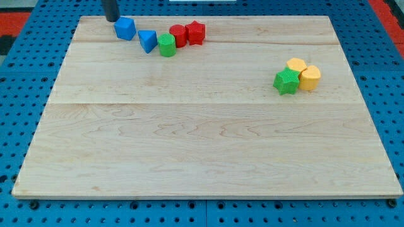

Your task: Put the blue cube left to the red circle

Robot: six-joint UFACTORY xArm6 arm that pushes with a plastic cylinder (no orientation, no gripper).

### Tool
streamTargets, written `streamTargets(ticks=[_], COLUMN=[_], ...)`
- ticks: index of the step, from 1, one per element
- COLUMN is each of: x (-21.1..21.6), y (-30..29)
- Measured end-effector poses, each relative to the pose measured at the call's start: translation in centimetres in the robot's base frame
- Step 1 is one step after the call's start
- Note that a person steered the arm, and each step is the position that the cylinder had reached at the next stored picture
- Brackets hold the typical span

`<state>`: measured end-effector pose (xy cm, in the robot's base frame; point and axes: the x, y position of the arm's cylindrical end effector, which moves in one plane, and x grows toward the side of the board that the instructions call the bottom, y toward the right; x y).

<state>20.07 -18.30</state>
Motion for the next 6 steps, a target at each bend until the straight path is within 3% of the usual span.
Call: streamTargets(ticks=[1, 2, 3, 4, 6], x=[2.5, 3.9, 5.7, 7.1, 7.3], y=[2.7, 1.8, -3.6, -3.2, 10.3])
